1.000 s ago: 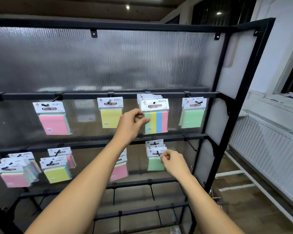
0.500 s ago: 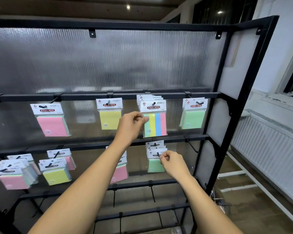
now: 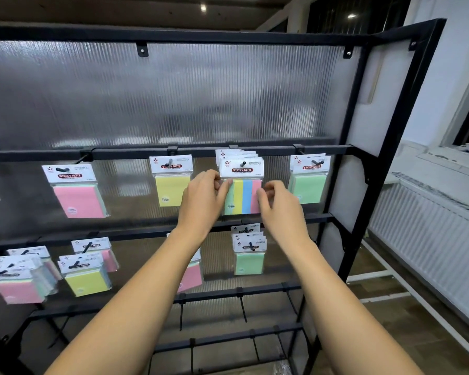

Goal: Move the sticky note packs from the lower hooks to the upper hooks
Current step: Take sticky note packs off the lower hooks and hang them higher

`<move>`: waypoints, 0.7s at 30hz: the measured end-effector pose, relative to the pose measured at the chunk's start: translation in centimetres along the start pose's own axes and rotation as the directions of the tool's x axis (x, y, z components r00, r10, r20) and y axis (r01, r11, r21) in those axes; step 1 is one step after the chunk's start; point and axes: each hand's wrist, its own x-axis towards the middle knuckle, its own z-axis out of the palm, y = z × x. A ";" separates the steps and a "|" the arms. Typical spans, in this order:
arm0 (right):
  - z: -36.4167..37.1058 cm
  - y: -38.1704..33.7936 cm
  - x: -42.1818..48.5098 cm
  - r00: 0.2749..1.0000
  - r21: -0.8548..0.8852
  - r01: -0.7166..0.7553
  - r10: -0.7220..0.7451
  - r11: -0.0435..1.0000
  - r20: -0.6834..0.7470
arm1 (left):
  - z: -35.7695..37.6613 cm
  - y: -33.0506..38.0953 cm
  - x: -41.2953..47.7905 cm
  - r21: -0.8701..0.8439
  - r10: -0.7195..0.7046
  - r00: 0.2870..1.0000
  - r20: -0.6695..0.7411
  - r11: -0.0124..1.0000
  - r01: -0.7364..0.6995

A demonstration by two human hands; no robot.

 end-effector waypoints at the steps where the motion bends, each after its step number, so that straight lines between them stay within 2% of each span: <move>1: 0.0 -0.4 0.4 1.000 0.010 0.003 -0.003 1.000 -0.011 | 0.1 0.0 0.1 0.000 -0.003 1.000 -0.001 1.000 0.003; 21: 1.5 -0.6 5.4 0.988 0.069 -0.054 0.063 0.996 -0.137 | 2.0 -0.8 2.7 0.011 -0.079 0.997 -0.015 0.997 0.080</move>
